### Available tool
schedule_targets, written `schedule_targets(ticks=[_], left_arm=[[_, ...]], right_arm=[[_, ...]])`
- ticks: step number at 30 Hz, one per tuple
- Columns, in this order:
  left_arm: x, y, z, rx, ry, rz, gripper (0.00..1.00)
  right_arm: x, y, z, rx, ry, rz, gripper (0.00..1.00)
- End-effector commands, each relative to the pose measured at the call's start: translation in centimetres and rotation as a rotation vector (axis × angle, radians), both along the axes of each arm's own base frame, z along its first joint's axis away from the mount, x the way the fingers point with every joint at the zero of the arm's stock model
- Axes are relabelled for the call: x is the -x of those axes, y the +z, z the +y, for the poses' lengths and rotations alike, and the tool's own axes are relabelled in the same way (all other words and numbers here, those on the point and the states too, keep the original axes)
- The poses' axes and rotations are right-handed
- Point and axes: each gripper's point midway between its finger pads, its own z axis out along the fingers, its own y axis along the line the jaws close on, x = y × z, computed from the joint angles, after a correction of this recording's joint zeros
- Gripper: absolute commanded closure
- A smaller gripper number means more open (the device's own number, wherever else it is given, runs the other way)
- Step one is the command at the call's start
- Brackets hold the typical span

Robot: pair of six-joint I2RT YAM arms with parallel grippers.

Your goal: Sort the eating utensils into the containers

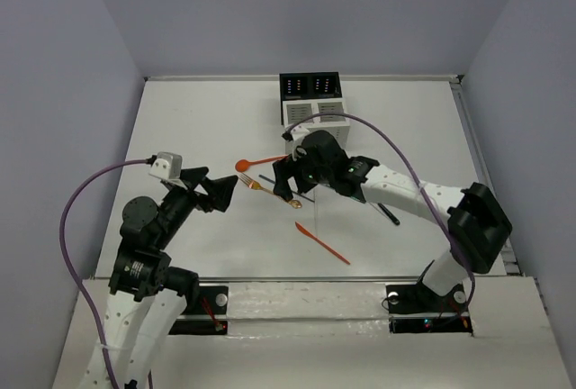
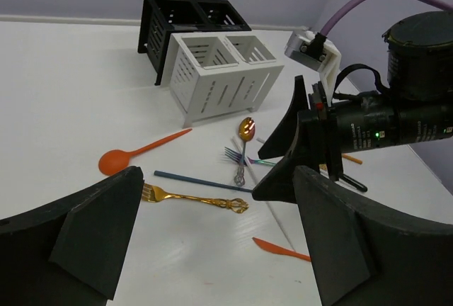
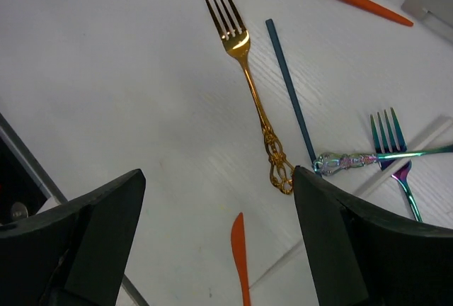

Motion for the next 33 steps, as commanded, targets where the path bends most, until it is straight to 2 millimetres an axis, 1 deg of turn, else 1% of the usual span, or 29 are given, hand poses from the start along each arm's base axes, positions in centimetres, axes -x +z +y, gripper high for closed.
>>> schedule_targets(ticks=[1, 2, 4, 5, 6, 7, 8, 9, 10, 11, 12, 14, 15, 16, 19, 20, 21, 22, 24, 25, 26, 27, 28, 29, 31, 32, 33], left_arm=[[-0.2, 3.0, 2.1, 0.042, 0.124, -0.066, 0.01], [-0.2, 2.9, 2.3, 0.042, 0.136, -0.061, 0.01], [-0.2, 3.0, 2.8, 0.048, 0.165, -0.064, 0.01], [-0.2, 3.1, 3.1, 0.049, 0.179, -0.066, 0.01], [-0.2, 3.0, 3.1, 0.047, 0.179, -0.061, 0.01], [-0.2, 3.0, 3.4, 0.049, 0.197, -0.061, 0.01], [-0.3, 3.1, 3.6, 0.050, 0.210, -0.059, 0.01], [-0.3, 2.9, 3.8, 0.048, 0.222, -0.055, 0.01], [-0.3, 3.1, 4.2, 0.052, 0.245, -0.057, 0.01], [-0.3, 3.1, 4.4, 0.054, 0.257, -0.056, 0.01], [-0.3, 3.2, 4.8, 0.056, 0.275, -0.059, 0.01], [-0.3, 3.1, 5.1, 0.058, 0.292, -0.054, 0.01], [-0.2, 3.1, 5.1, 0.059, 0.294, -0.052, 0.01], [-0.3, 3.2, 5.7, 0.062, 0.326, -0.054, 0.01], [-0.2, 3.3, 5.5, 0.063, 0.318, -0.059, 0.01], [-0.2, 3.3, 5.5, 0.061, 0.318, -0.058, 0.01], [-0.2, 3.3, 5.5, 0.061, 0.318, -0.058, 0.01], [-0.2, 3.3, 5.5, 0.063, 0.318, -0.059, 0.01], [-0.1, 3.3, 5.3, 0.062, 0.309, -0.059, 0.01], [-0.1, 3.3, 5.3, 0.061, 0.309, -0.059, 0.01], [-0.1, 3.3, 5.3, 0.061, 0.309, -0.058, 0.01], [-0.1, 3.4, 5.3, 0.061, 0.309, -0.061, 0.01], [-0.1, 3.3, 5.3, 0.062, 0.309, -0.059, 0.01], [-0.1, 3.3, 5.3, 0.061, 0.309, -0.058, 0.01], [-0.1, 3.3, 5.4, 0.062, 0.311, -0.059, 0.01], [-0.1, 3.4, 5.4, 0.063, 0.311, -0.060, 0.01], [-0.1, 3.4, 5.4, 0.063, 0.311, -0.060, 0.01]], right_arm=[[-1.9, 0.9, 2.6, 0.042, 0.000, -0.074, 0.15], [-2.3, -0.7, 2.8, 0.085, 0.000, -0.055, 0.19], [-2.9, -1.6, 3.5, 0.122, -0.002, -0.060, 0.22], [-3.3, -2.5, 4.2, 0.160, 0.009, -0.056, 0.25], [-3.5, -1.7, 4.5, 0.154, 0.013, -0.069, 0.25], [-3.7, -3.7, 4.5, 0.203, 0.023, -0.048, 0.28], [-3.9, -3.4, 5.4, 0.204, 0.034, -0.056, 0.28], [-4.5, -3.9, 5.4, 0.228, 0.022, -0.061, 0.32], [-4.7, -5.6, 5.5, 0.260, 0.023, -0.045, 0.38], [-5.0, -6.1, 5.7, 0.277, 0.026, -0.049, 0.39], [-5.4, -7.0, 6.0, 0.298, 0.027, -0.043, 0.39], [-5.5, -8.0, 6.0, 0.334, 0.044, -0.031, 0.40], [-5.9, -7.7, 6.5, 0.329, 0.048, -0.037, 0.43], [-5.8, -8.9, 6.5, 0.353, 0.057, -0.017, 0.43], [-6.3, -9.4, 7.1, 0.358, 0.065, -0.017, 0.44], [-6.2, -9.9, 7.0, 0.375, 0.067, -0.008, 0.44], [-5.9, -10.7, 7.3, 0.390, 0.078, 0.001, 0.46], [-6.0, -10.7, 7.5, 0.388, 0.079, 0.001, 0.49], [-5.9, -11.4, 7.4, 0.402, 0.084, 0.014, 0.51], [-5.6, -11.6, 7.8, 0.406, 0.093, 0.013, 0.52], [-5.5, -11.8, 7.6, 0.416, 0.094, 0.016, 0.53], [-5.1, -12.3, 7.8, 0.430, 0.104, 0.015, 0.57], [-5.1, -12.5, 7.7, 0.438, 0.102, 0.014, 0.58], [-4.6, -12.9, 7.9, 0.451, 0.114, 0.015, 0.59], [-4.8, -13.5, 7.6, 0.476, 0.105, 0.013, 0.64], [-4.4, -13.7, 7.8, 0.482, 0.116, 0.010, 0.67], [-4.4, -13.8, 7.7, 0.489, 0.113, 0.012, 0.72]])
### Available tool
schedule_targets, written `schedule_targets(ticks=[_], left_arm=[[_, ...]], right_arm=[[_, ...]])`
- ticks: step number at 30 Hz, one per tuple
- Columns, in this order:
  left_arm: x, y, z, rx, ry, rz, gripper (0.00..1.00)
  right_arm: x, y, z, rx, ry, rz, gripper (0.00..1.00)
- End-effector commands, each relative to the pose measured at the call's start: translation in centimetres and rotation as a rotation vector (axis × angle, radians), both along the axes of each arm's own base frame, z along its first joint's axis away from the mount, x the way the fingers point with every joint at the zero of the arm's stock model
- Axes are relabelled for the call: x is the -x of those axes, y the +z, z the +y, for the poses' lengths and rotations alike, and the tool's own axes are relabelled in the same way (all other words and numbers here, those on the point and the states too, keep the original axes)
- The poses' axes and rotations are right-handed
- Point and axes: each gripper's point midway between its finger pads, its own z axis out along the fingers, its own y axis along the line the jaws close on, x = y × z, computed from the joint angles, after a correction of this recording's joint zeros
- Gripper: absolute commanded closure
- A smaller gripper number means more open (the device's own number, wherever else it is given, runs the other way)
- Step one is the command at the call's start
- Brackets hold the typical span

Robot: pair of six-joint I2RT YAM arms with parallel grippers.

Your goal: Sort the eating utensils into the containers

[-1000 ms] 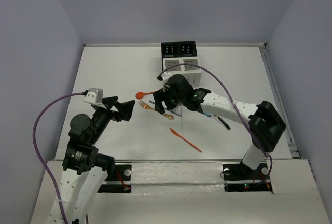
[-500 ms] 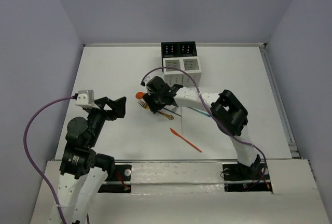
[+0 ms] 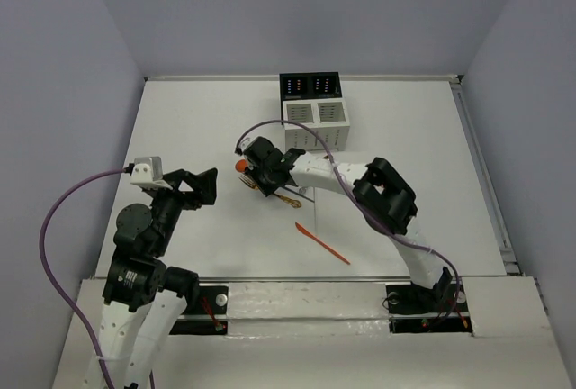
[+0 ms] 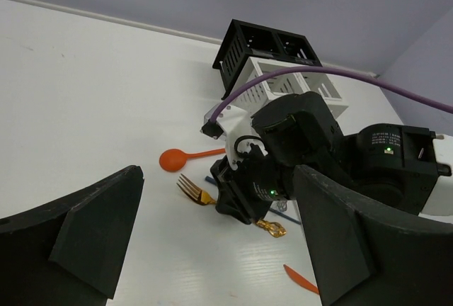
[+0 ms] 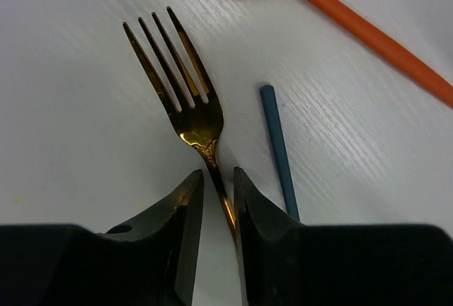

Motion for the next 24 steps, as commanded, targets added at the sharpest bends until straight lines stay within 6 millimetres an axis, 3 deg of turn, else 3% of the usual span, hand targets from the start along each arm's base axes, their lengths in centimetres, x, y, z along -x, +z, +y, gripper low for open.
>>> schedule_targets(ticks=[1, 6, 8, 11, 12, 14, 15, 18, 20, 22, 23, 24], left_arm=[[0.5, 3.0, 0.3, 0.024, 0.012, -0.083, 0.01], [0.5, 3.0, 0.3, 0.026, 0.013, -0.083, 0.01], [0.5, 3.0, 0.3, 0.026, 0.013, -0.083, 0.01], [0.5, 3.0, 0.3, 0.026, 0.013, -0.084, 0.01], [0.5, 3.0, 0.3, 0.026, 0.013, -0.084, 0.01], [0.5, 3.0, 0.4, 0.026, 0.015, -0.084, 0.01], [0.5, 3.0, 0.4, 0.026, 0.015, -0.083, 0.01], [0.5, 2.9, 0.3, 0.026, 0.010, -0.083, 0.01], [0.5, 2.9, 0.3, 0.024, 0.009, -0.082, 0.01], [0.5, 2.8, 0.2, 0.025, 0.009, -0.080, 0.01], [0.5, 2.8, 0.2, 0.025, 0.007, -0.080, 0.01], [0.5, 2.8, 0.2, 0.025, 0.007, -0.080, 0.01]], right_arm=[[1.3, -1.5, 0.2, 0.063, 0.032, 0.016, 0.73], [0.8, -0.9, 0.4, 0.053, 0.017, -0.009, 0.93], [0.3, 0.0, 0.7, 0.030, 0.009, -0.033, 0.93], [-0.5, 3.2, 1.9, -0.079, -0.015, -0.099, 0.93], [-0.7, 6.3, 2.3, -0.148, -0.017, -0.140, 0.93], [-1.0, 8.9, 2.7, -0.242, -0.033, -0.199, 0.93], [-1.2, 12.2, 2.6, -0.304, -0.046, -0.247, 0.93], [-1.6, 16.7, 2.4, -0.412, -0.072, -0.338, 0.93], [-2.6, 21.0, 1.4, -0.487, -0.120, -0.424, 0.93], [-4.4, 23.1, -0.5, -0.507, -0.184, -0.491, 0.93], [-5.1, 25.7, -1.0, -0.566, -0.205, -0.545, 0.93], [-5.8, 26.8, -1.6, -0.590, -0.228, -0.569, 0.93]])
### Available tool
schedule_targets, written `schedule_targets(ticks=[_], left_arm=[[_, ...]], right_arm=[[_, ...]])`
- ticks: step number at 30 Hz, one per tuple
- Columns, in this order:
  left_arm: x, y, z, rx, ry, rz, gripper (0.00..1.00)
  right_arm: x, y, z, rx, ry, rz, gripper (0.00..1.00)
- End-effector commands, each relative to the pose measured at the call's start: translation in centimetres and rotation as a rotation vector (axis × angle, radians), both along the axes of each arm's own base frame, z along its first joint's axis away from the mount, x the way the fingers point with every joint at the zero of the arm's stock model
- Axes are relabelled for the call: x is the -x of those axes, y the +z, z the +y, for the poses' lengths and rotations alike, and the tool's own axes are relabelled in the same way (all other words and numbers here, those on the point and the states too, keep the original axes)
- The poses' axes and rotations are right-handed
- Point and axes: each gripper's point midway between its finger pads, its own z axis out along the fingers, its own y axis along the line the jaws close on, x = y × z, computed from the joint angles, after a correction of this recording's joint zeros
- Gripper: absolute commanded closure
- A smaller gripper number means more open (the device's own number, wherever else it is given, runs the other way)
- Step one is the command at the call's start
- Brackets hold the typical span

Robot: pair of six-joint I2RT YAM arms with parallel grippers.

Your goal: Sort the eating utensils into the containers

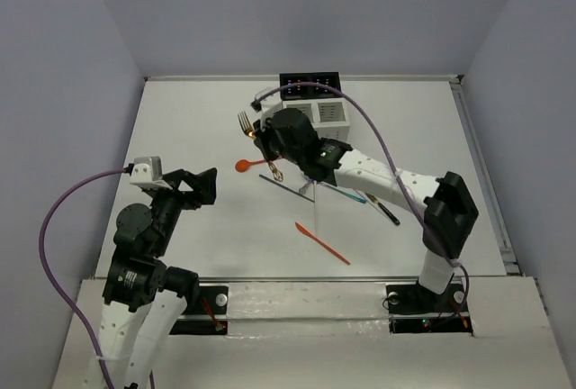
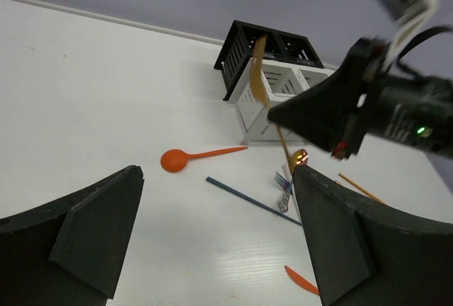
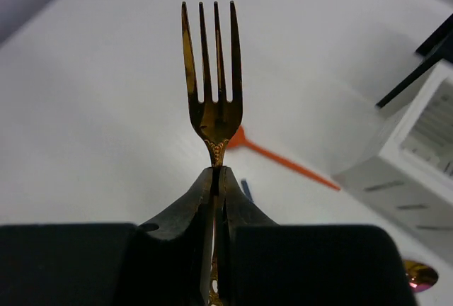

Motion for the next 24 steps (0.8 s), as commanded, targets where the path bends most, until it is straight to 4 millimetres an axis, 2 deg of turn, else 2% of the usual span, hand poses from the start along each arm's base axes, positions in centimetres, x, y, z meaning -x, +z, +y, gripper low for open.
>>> schedule_targets(ticks=[1, 4, 5, 10, 12, 13, 14, 15, 16, 17, 19, 20, 21, 22, 23, 24], left_arm=[[0.5, 2.9, 0.1, 0.025, -0.001, -0.082, 0.01], [0.5, 2.8, 0.1, 0.021, -0.002, -0.081, 0.01], [0.5, 2.8, 0.1, 0.022, -0.002, -0.079, 0.01], [0.3, 2.6, 0.1, 0.015, 0.001, -0.071, 0.01], [0.1, 2.4, 0.0, 0.012, 0.001, -0.064, 0.01], [0.1, 2.3, 0.0, 0.010, 0.001, -0.060, 0.01], [-0.1, 2.0, -0.1, 0.008, -0.001, -0.046, 0.01], [-0.2, 2.0, -0.1, 0.007, -0.001, -0.046, 0.01], [-0.3, 1.9, -0.1, 0.005, -0.001, -0.041, 0.01], [-0.4, 1.8, -0.1, 0.004, -0.001, -0.038, 0.01], [-0.5, 1.6, -0.1, 0.001, 0.001, -0.029, 0.01], [-0.6, 1.5, -0.2, 0.000, 0.001, -0.023, 0.01], [-0.7, 1.5, -0.2, -0.002, -0.001, -0.022, 0.01], [-0.8, 1.3, -0.3, -0.004, -0.005, -0.016, 0.01], [-0.8, 1.2, -0.4, -0.005, -0.010, -0.013, 0.01], [-0.9, 1.2, -0.2, -0.007, -0.001, -0.010, 0.01]], right_arm=[[-5.3, 11.6, -2.9, -0.287, -0.168, -0.266, 0.93], [-7.6, 14.0, -4.8, -0.357, -0.218, -0.331, 0.93], [-9.2, 15.7, -6.1, -0.400, -0.257, -0.377, 0.93], [-14.4, 17.6, -8.8, -0.476, -0.350, -0.485, 0.93], [-16.4, 19.9, -9.9, -0.513, -0.380, -0.556, 0.93], [-17.9, 18.5, -9.7, -0.497, -0.396, -0.556, 0.93], [-20.3, 18.9, -10.1, -0.496, -0.419, -0.613, 0.93], [-20.2, 20.6, -10.2, -0.512, -0.419, -0.641, 0.93], [-21.9, 18.9, -10.3, -0.486, -0.431, -0.640, 0.93], [-22.8, 20.5, -11.1, -0.509, -0.446, -0.679, 0.93], [-24.3, 20.2, -11.7, -0.482, -0.459, -0.710, 0.93], [-25.7, 18.3, -11.3, -0.462, -0.448, -0.698, 0.93], [-26.3, 18.1, -11.5, -0.464, -0.451, -0.701, 0.93], [-26.8, 19.2, -11.7, -0.483, -0.449, -0.722, 0.93], [-27.5, 18.8, -12.3, -0.479, -0.454, -0.717, 0.93], [-28.3, 17.2, -11.7, -0.472, -0.445, -0.695, 0.93]])
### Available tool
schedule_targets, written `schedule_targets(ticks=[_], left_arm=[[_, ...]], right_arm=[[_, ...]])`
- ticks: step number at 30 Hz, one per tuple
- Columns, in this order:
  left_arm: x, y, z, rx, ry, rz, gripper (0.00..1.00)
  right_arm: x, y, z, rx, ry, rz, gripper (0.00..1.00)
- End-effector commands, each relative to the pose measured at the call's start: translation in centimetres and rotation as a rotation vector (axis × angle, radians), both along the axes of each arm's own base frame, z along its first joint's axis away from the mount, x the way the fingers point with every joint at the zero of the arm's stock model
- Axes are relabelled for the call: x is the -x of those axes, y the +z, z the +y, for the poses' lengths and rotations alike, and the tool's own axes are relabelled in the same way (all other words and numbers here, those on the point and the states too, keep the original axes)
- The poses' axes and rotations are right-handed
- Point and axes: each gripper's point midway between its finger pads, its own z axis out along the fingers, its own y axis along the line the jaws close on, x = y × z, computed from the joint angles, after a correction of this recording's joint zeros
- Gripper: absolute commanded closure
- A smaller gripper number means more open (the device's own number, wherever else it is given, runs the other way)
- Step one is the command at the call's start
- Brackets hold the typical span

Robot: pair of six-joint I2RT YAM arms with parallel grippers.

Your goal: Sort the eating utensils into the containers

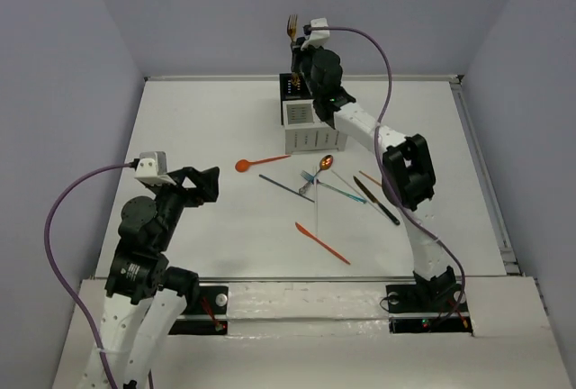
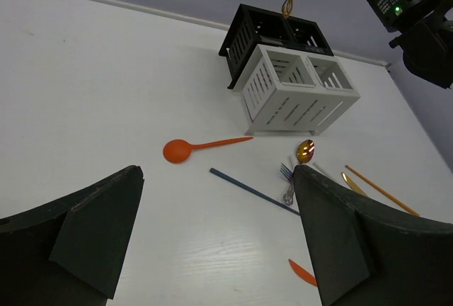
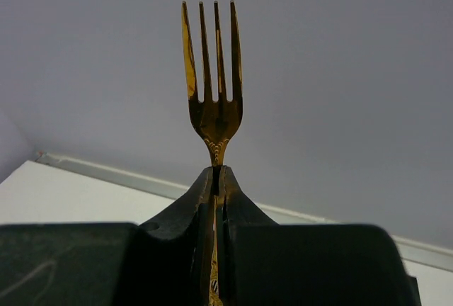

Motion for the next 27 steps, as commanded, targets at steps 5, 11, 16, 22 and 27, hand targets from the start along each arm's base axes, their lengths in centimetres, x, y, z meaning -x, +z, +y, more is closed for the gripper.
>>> schedule_targets(ticks=[5, 11, 16, 22, 27], left_arm=[[-0.7, 1.9, 0.5, 0.000, 0.023, -0.045, 0.01], [-0.9, 1.8, 0.2, -0.011, -0.008, -0.039, 0.01], [-1.1, 1.7, 0.1, -0.017, -0.013, -0.036, 0.01], [-0.9, 2.0, 0.5, -0.015, -0.001, -0.054, 0.01], [-0.7, 2.3, 0.4, -0.012, -0.008, -0.068, 0.01]], right_arm=[[-3.3, 2.4, -0.8, -0.054, 0.013, -0.159, 0.93], [-4.6, -1.8, 0.6, -0.020, 0.048, -0.136, 0.93], [-3.4, -3.3, 0.9, -0.009, 0.090, -0.118, 0.93], [-1.6, 0.1, 0.1, -0.018, 0.101, -0.144, 0.39], [1.0, 2.0, -0.9, -0.028, 0.123, -0.076, 0.40]])
